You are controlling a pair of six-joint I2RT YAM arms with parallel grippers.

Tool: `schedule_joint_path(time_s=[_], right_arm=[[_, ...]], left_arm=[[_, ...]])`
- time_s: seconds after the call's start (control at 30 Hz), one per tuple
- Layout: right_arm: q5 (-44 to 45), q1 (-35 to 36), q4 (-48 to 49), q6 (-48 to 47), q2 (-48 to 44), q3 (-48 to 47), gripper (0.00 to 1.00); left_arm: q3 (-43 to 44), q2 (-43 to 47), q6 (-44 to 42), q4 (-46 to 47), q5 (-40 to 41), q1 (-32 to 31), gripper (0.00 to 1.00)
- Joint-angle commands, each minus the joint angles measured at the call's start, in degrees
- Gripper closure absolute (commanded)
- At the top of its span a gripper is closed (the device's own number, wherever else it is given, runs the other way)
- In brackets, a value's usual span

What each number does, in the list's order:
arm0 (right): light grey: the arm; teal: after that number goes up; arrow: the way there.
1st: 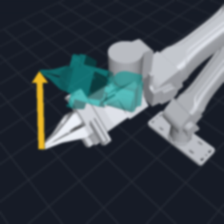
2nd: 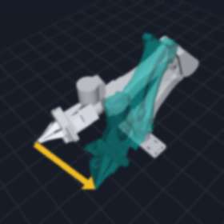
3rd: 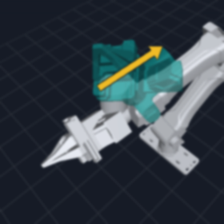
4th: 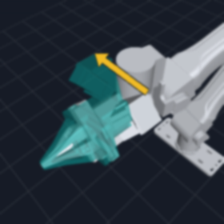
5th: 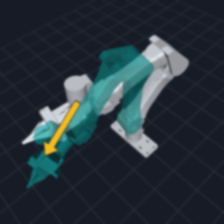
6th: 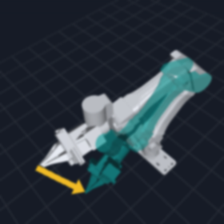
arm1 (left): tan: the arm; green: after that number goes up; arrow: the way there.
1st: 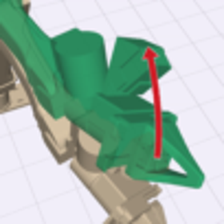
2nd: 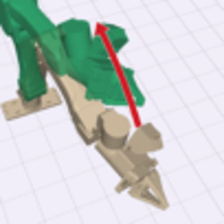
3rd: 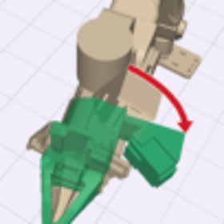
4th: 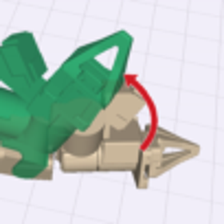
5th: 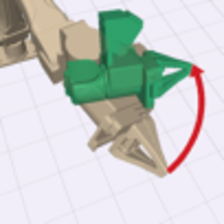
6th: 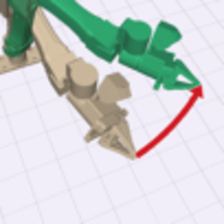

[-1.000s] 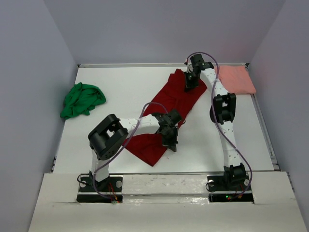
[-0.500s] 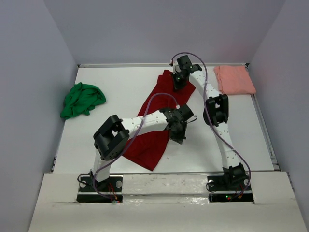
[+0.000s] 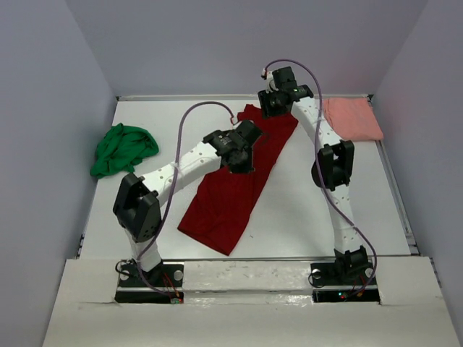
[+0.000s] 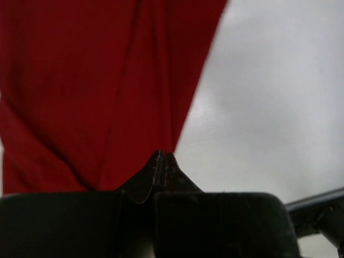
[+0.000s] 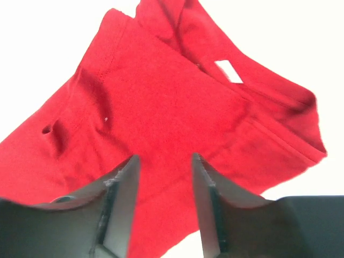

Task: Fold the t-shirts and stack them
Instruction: Fold the tshirt

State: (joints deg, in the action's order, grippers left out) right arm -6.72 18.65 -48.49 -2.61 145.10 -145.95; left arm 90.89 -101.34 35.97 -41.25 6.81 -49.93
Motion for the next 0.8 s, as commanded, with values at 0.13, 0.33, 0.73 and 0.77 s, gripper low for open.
schedule_joint_path(time_s=[0.13, 0.33, 0.73, 0.77], right_arm=[[5.2, -0.2, 1.4, 8.8, -19.6, 17.6, 0.9], [5.7, 0.3, 2.5, 11.0, -22.5, 31.2, 1.0], [4.9, 1.9, 5.2, 13.0, -25.4, 39.8, 1.0], [4.9, 1.9, 5.3, 13.0, -25.2, 40.0, 1.0]], left_arm=[[0.1, 1.8, -8.0, -2.3, 0.4, 13.6, 1.0], [-7.2, 3.2, -10.9, 2.7, -6.5, 18.0, 1.0], [-20.1, 2.3, -12.8, 11.6, -16.8, 23.1, 1.0], [-20.3, 2.0, -12.9, 11.8, -16.9, 23.5, 1.0]])
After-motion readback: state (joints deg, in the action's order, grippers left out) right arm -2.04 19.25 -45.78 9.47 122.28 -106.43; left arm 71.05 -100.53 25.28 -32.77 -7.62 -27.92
